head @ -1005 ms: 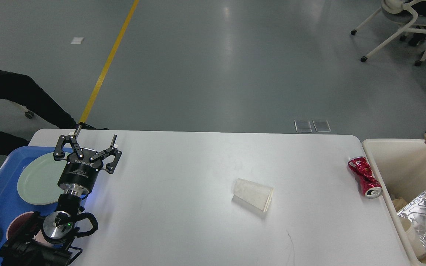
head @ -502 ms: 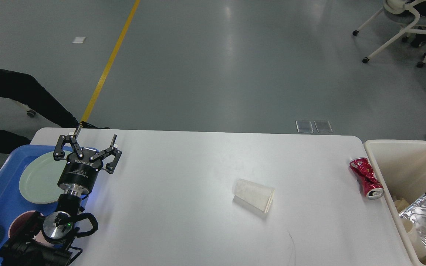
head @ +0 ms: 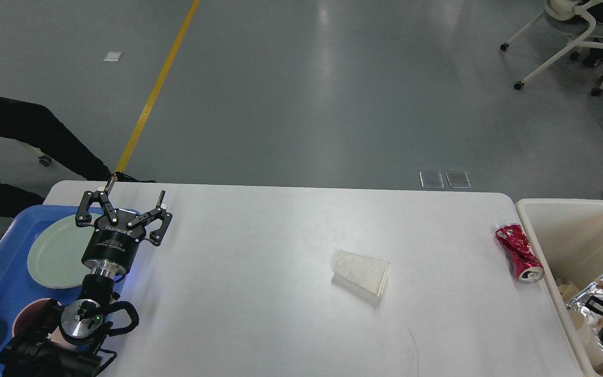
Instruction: Tidy desktop
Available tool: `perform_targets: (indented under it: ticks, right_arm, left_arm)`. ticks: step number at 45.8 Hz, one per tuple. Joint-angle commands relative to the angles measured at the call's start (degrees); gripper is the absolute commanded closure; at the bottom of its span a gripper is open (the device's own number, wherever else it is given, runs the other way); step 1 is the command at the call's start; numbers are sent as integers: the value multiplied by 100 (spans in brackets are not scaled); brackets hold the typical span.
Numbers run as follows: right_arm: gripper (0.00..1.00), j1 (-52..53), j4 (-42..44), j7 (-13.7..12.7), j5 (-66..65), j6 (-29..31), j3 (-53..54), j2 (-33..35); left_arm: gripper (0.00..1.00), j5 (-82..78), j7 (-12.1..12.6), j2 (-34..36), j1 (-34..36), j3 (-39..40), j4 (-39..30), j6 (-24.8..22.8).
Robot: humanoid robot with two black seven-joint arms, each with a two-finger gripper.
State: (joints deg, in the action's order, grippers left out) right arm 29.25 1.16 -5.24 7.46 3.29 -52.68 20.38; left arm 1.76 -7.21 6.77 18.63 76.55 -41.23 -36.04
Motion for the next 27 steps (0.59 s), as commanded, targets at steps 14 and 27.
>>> perform_targets:
  ticks: [14,27]
  right_arm:
    - [0,-33,-45,5,-8,-101,12,-25]
    - [0,151,-194,-4,-43,57,-40,229]
  left_arm:
    - [3,0,0,0,1,0,1,9]
    - [3,0,0,0,1,0,-8,0]
